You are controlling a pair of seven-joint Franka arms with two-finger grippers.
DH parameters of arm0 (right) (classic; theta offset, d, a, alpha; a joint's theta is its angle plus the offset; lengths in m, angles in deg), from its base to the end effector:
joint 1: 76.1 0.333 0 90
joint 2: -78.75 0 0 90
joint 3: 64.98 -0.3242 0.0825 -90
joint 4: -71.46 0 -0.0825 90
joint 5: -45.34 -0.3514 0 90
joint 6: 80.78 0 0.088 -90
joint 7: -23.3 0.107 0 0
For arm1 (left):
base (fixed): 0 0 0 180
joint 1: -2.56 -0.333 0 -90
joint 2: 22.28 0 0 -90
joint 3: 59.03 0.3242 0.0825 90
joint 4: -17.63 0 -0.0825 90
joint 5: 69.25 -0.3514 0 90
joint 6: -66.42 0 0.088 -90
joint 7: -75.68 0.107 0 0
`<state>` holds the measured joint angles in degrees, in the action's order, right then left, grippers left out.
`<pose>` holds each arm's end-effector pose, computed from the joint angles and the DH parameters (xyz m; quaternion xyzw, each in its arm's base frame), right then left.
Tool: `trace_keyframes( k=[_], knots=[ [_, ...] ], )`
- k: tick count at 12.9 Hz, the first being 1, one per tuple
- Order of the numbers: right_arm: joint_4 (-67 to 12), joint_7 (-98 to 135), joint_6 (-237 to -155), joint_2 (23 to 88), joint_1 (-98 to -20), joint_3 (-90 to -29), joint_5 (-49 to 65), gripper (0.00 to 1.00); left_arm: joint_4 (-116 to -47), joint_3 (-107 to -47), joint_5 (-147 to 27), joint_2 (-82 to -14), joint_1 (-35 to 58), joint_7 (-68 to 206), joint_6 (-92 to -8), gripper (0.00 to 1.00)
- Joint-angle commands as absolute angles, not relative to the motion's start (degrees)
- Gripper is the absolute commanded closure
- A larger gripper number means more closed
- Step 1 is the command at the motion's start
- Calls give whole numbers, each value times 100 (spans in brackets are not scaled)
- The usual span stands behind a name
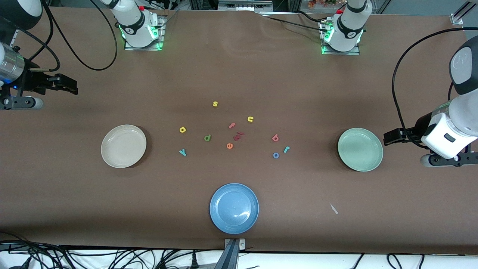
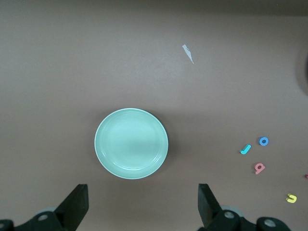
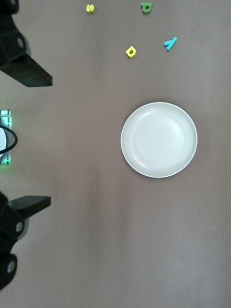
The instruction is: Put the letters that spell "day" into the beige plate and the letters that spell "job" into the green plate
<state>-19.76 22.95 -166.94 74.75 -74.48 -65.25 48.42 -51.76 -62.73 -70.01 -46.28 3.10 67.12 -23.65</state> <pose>0.5323 0.0114 0.5815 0.9963 0.0198 -0.0786 0.0278 0.6434 -0.0371 0.5457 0.9988 0.0399 -0.0291 0.0033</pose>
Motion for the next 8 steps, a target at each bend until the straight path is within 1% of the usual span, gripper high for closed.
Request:
trace_keyframes(
  k=[1,8],
  knots=[
    [-1916,2215,-16682,7462,-7487,-6542,4736,0,-5171,-6281,-7136,-4619,300,6812,-2366,0],
    [-1916,2250,-16674,7462,-7461,-6560,4754,0,-5162,-6281,-7136,-4619,308,6812,-2366,0]
  ],
)
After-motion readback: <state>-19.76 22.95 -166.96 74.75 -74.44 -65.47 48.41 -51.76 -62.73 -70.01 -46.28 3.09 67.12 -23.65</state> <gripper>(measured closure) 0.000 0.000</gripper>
